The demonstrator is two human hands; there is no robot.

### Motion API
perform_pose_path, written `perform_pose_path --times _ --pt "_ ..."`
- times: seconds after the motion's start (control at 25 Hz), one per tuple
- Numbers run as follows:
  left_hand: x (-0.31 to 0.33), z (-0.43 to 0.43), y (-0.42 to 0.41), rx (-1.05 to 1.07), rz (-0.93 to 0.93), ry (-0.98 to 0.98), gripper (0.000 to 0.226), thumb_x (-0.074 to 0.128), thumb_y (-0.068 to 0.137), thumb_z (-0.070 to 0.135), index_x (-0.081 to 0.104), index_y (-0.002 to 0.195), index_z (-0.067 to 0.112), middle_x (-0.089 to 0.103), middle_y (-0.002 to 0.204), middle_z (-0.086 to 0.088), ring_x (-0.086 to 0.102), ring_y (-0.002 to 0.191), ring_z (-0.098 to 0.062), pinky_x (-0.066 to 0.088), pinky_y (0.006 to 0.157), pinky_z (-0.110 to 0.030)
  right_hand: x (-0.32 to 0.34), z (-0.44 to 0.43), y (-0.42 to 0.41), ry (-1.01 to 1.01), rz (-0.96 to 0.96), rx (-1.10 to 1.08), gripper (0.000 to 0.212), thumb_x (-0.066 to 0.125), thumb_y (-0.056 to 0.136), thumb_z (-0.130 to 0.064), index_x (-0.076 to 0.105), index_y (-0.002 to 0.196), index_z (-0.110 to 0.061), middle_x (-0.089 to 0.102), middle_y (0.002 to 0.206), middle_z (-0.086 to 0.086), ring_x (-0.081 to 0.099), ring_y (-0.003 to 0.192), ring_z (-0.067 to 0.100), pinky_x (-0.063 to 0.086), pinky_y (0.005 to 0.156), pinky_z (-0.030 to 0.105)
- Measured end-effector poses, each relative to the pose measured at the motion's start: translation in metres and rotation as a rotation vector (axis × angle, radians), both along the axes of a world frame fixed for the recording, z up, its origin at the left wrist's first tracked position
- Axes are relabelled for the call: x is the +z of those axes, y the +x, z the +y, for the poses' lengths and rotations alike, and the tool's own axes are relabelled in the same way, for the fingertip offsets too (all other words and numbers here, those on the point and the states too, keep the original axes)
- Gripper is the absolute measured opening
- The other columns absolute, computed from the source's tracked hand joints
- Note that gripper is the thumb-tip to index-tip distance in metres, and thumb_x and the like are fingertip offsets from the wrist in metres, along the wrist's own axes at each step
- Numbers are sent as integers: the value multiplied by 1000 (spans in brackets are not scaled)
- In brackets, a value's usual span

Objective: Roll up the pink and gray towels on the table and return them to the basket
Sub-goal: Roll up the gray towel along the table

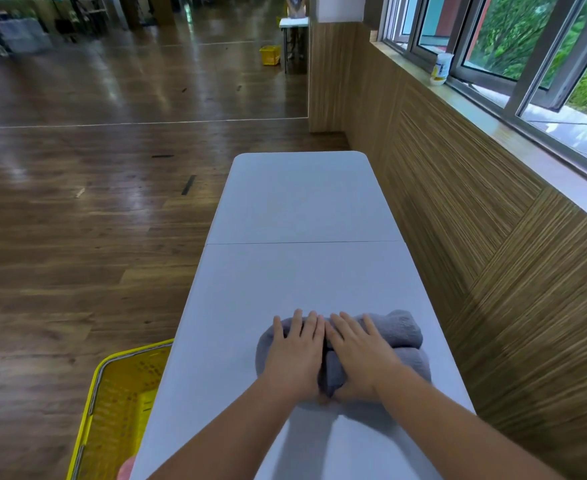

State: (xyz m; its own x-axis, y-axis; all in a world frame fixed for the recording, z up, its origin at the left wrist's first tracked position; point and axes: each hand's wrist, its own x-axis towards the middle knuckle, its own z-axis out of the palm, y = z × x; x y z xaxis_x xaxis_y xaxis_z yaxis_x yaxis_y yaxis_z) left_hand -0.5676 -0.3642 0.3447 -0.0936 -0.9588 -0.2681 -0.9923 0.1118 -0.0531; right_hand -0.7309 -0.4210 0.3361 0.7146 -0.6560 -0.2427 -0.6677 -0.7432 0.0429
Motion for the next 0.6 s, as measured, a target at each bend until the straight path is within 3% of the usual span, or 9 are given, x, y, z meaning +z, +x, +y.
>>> perform_pose_path --times 0.12,0.2,0.32,0.4,0.48,0.56,0.6 --pt "-5 0 8 -9 34 14 139 71 56 78 -10 155 23 1 165 -2 4 148 -33 15 115 -59 -8 -3 -11 22 -47 -66 132 64 59 -76 -5 156 -21 9 165 2 5 151 25 3 122 53" --pt "-4 1 28 6 59 23 142 71 48 81 -12 153 33 5 163 2 19 139 -33 26 109 -54 -5 -15 -41 59 -61 -165 139 67 49 -78 -8 155 -28 21 160 -4 20 146 23 12 121 53" --pt "4 0 38 31 76 41 146 66 40 86 -16 151 38 19 154 4 28 129 -32 29 106 -54 3 -25 -72 92 -28 -241 143 63 43 -84 -7 155 -30 35 151 -5 33 135 25 23 116 49" --pt "7 -4 25 9 34 15 143 63 40 87 -6 152 32 27 147 0 28 129 -31 25 107 -58 6 -27 -68 28 26 -183 137 64 45 -85 9 154 -23 32 152 2 29 135 29 22 116 48" --pt "4 -9 10 -1 18 4 141 60 43 89 4 153 21 26 150 -5 19 139 -33 17 111 -63 5 -27 -51 -4 49 -122 138 66 46 -85 15 153 -15 14 161 12 15 145 36 15 119 51" --pt "-1 -11 0 -1 24 32 145 59 46 93 0 154 17 12 161 -4 3 149 -34 8 115 -65 1 -25 -36 48 35 -73 141 67 50 -84 0 155 -16 1 165 11 2 151 35 8 122 52" --pt "-4 -12 -2 -6 35 34 147 59 46 93 -5 155 19 7 164 -2 -2 150 -34 6 116 -64 -1 -24 -33 73 16 -58 142 67 52 -83 -8 155 -20 4 165 9 2 151 33 8 122 53"
